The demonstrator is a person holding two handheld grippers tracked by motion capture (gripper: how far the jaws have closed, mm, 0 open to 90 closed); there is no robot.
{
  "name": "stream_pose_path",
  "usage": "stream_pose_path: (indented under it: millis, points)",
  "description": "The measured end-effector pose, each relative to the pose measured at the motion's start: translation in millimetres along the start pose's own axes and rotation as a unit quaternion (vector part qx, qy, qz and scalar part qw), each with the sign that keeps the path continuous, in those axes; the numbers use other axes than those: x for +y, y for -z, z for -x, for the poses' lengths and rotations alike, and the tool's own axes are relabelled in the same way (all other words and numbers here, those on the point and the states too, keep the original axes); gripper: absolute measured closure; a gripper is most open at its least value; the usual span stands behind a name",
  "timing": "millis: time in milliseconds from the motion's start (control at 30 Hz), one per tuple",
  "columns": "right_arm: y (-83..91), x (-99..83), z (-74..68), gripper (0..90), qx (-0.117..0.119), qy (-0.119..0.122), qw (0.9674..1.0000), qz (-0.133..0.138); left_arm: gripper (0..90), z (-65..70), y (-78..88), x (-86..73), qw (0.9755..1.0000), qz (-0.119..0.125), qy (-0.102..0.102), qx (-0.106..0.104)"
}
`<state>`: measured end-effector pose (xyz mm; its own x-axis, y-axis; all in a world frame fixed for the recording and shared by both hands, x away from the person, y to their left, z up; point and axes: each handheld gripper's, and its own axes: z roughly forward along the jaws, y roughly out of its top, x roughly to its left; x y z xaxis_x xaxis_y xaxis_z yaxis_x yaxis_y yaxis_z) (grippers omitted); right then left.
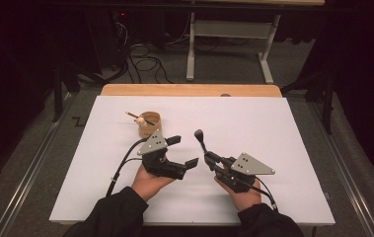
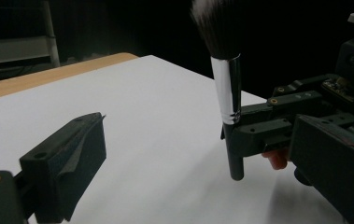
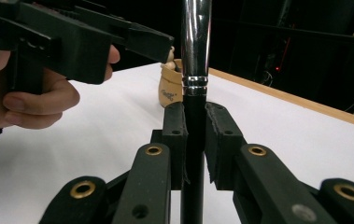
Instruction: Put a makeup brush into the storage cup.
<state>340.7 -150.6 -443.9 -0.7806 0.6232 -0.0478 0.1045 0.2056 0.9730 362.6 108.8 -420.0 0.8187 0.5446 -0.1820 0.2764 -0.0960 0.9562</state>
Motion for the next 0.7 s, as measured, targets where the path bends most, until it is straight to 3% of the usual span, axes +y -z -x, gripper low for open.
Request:
stream_pose_path:
  millis: [700]
  points:
    - [-17.9,1.7,-21.4,80.5,0.033,0.0,0.9994,0.001,14.5,-2.1,4.0,0.5,0.9998,0.008,0.014,-0.011]
